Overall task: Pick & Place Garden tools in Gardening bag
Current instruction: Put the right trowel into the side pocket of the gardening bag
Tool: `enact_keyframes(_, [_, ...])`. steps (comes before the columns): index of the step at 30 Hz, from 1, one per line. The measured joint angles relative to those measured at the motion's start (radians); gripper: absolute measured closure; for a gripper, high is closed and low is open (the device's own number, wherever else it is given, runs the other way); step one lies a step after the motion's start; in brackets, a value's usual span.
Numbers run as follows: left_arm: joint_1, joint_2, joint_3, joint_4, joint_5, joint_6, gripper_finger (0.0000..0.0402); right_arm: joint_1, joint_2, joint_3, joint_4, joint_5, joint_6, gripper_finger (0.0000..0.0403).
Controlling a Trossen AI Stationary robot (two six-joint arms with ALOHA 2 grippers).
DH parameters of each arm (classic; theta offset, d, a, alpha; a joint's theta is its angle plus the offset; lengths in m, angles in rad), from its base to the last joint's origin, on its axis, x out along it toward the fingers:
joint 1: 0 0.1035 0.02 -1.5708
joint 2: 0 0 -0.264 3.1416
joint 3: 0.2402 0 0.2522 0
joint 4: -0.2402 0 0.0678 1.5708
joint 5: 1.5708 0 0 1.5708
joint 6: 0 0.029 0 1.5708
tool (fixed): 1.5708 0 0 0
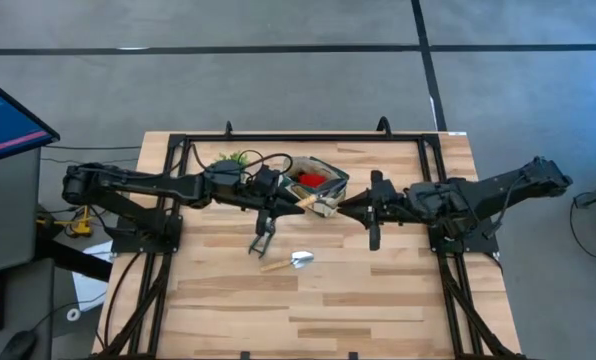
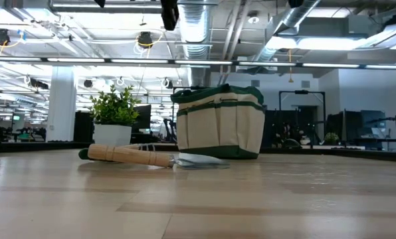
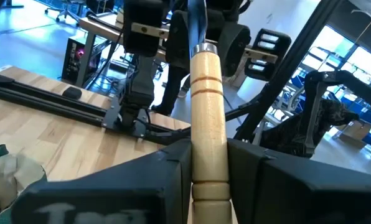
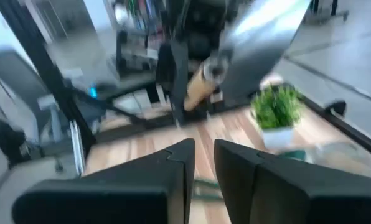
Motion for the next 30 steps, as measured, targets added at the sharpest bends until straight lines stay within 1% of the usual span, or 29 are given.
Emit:
enact_keyframes(5, [0.0, -0.002, 0.0, 0.002, 0.001, 0.0, 0.035, -0.022, 0.0, -0.094, 0.258, -0.008, 0.0, 0.0349])
enact_keyframes(7, [0.0, -0.002, 0.0, 0.002, 0.003, 0.0, 0.035, -0.039, -0.001, -0.132, 0.325, -0.026, 0.015, 0.0349])
enact_keyframes(9, [0.0, -0.002, 0.0, 0.002, 0.006, -0.001, 0.035, -0.055, 0.001, -0.167, 0.367, -0.044, 0.064, 0.0349])
enact_keyframes(12, [0.0, -0.002, 0.0, 0.002, 0.006, -0.002, 0.035, -0.077, 0.001, -0.191, 0.388, -0.088, 0.136, 0.0349])
enact_keyframes(14, [0.0, -0.002, 0.0, 0.002, 0.006, -0.002, 0.035, -0.085, 0.001, -0.196, 0.387, -0.114, 0.153, 0.0349])
enact_keyframes(18, [0.0, -0.002, 0.0, 0.001, 0.006, -0.008, 0.035, -0.086, 0.0, -0.198, 0.385, -0.135, 0.135, 0.0349])
enact_keyframes(24, [0.0, -0.002, 0.0, 0.0, 0.029, -0.03, 0.035, -0.087, -0.054, -0.198, 0.385, -0.128, 0.096, 0.0348])
enact_keyframes(27, [0.0, -0.002, 0.0, 0.0, 0.034, -0.031, 0.035, -0.096, -0.086, -0.198, 0.385, -0.127, 0.096, 0.0337])
enact_keyframes(30, [0.0, -0.002, 0.0, 0.0, 0.034, -0.036, 0.035, -0.108, -0.112, -0.198, 0.372, -0.128, 0.097, 0.031])
